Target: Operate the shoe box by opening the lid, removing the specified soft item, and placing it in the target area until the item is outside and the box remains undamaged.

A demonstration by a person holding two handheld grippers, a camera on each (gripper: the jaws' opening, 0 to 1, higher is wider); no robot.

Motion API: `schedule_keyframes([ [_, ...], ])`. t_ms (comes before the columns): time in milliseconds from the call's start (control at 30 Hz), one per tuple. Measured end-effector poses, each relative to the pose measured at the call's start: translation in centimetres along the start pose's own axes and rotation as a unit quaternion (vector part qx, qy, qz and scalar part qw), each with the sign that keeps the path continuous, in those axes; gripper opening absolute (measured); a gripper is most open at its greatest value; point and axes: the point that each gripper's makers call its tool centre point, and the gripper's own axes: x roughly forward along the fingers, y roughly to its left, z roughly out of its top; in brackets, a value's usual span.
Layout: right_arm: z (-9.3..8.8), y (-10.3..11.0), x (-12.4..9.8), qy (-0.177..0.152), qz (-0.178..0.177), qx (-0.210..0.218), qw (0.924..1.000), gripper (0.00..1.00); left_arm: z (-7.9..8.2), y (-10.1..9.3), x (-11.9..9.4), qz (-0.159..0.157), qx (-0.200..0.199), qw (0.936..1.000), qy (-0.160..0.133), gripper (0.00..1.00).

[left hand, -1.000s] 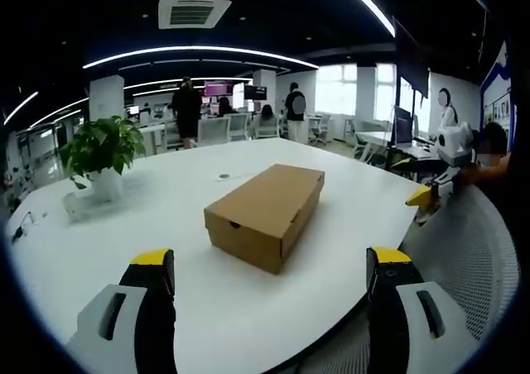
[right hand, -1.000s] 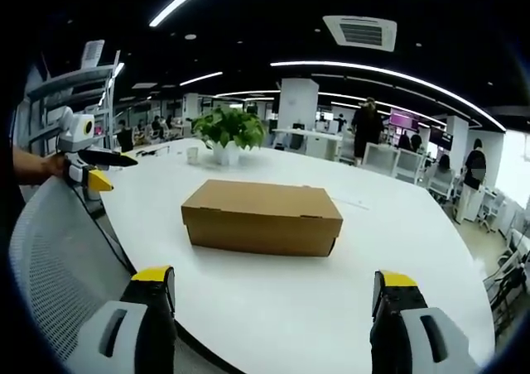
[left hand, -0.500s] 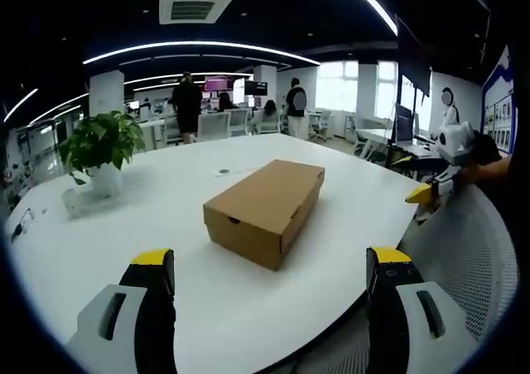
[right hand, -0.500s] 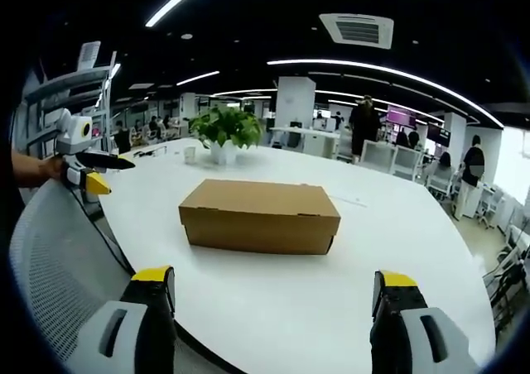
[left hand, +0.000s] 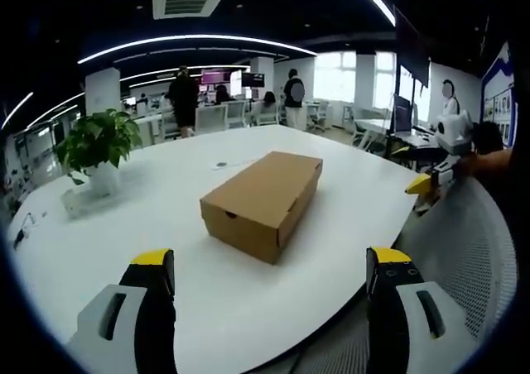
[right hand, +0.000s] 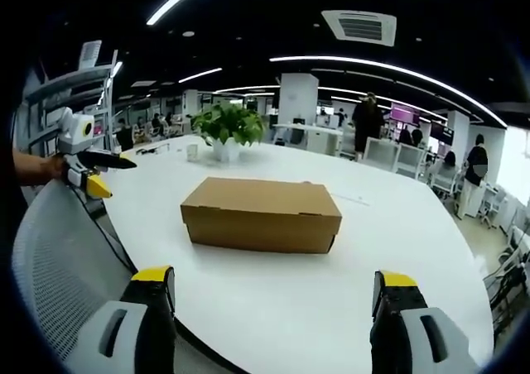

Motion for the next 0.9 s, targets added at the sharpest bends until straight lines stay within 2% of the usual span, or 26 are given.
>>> schedule_keyframes([
  [500,1.8,0.0,0.8,0.000,0.029,-0.016,0.9994,1.00,1.9,0.1,0.2,0.013,-0.005,0.9998,0.011,1.00],
  [633,1.9,-0.9,1.2,0.010,0.029,-0.028,0.9991,0.99,2.4,0.3,0.6,0.017,-0.015,0.9997,0.010,1.00],
  [900,2.8,-3.3,2.0,0.006,0.026,-0.018,0.9995,0.98,2.7,0.3,2.0,0.026,-0.017,0.9994,0.015,1.00],
])
